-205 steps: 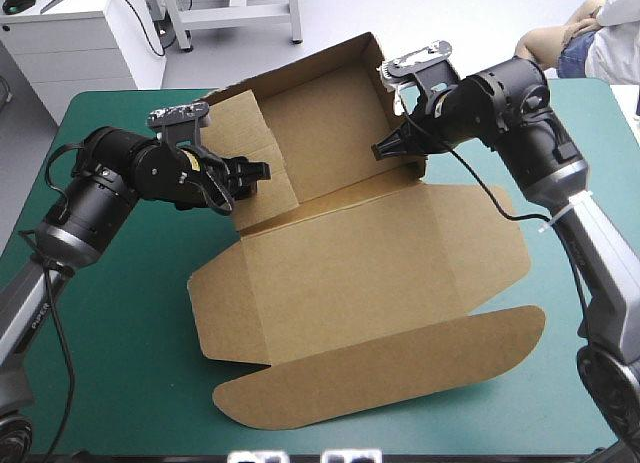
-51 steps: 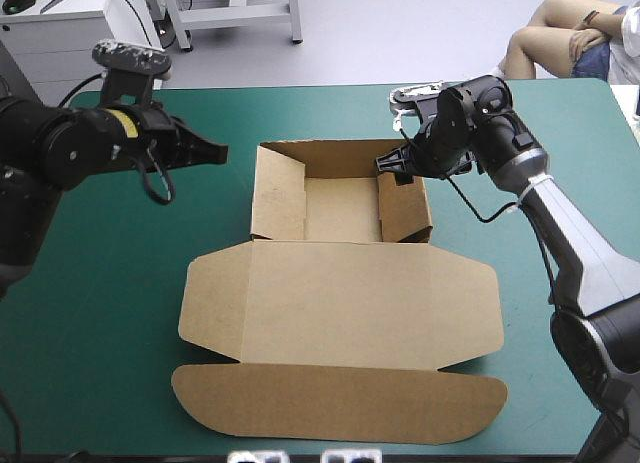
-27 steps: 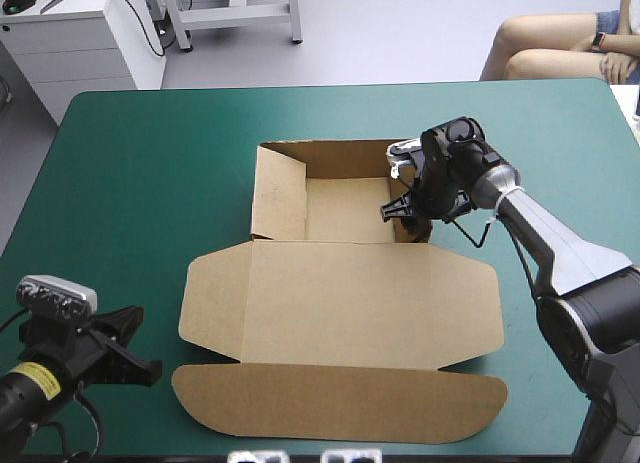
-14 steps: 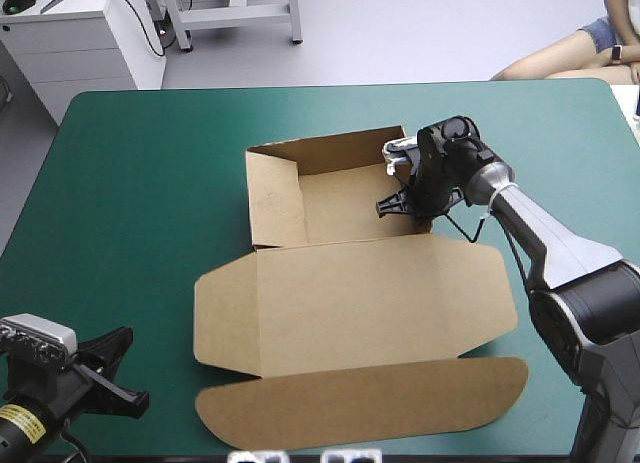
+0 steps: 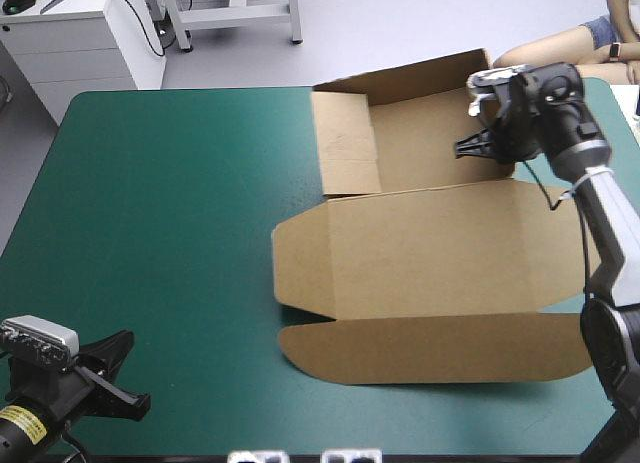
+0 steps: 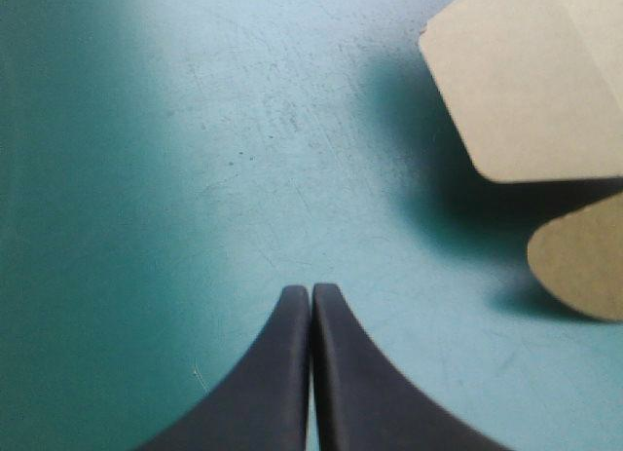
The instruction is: Fold the box
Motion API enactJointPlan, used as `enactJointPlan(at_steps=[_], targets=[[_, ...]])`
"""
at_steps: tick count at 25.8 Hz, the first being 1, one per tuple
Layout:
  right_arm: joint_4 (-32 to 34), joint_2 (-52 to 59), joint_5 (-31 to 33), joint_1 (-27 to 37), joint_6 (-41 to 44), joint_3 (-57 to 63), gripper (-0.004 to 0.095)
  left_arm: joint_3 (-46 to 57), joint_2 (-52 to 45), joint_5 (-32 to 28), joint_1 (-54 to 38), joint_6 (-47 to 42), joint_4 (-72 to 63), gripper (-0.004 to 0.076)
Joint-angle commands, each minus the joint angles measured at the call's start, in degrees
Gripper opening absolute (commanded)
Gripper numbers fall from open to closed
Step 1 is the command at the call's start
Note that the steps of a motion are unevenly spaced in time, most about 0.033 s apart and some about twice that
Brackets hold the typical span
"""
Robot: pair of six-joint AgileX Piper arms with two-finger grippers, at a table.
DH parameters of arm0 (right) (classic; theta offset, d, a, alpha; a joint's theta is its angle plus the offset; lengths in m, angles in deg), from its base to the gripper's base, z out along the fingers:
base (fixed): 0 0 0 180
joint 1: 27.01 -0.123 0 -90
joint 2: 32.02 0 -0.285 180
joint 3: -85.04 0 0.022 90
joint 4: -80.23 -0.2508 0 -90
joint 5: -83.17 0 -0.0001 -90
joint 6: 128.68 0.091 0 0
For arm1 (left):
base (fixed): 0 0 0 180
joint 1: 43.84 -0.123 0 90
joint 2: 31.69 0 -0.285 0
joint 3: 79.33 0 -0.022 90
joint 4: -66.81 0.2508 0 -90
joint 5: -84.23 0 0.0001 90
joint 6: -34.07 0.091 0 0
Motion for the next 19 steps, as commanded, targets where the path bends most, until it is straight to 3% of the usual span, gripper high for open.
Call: enactJointPlan(at_steps=[1,11,15,19], targets=[[0.6,3.3,0.5,7.9,-0.8,-1.8,-0.0020,-1.5,0.8,-3.1,0.1,-0.1,-0.1,-0.0008],[-1.3,1.0,0.4,25.3,-4.9,-1.7,-0.0020,-1.5,0.8,-3.1,0.1,-0.1,-0.1,-0.0008],[-10.0,-2.9,0.4,31.4,-8.6,-1.5,-0.0020,-1.5,0.8,-3.1,0.1,-0.1,-0.1,-0.0008],[-14.7,-7.7,0.4,34.1,-9.4,-1.5,-0.0011,-1.4,0.8,-3.1,0.1,0.2,0.4,-0.0008]])
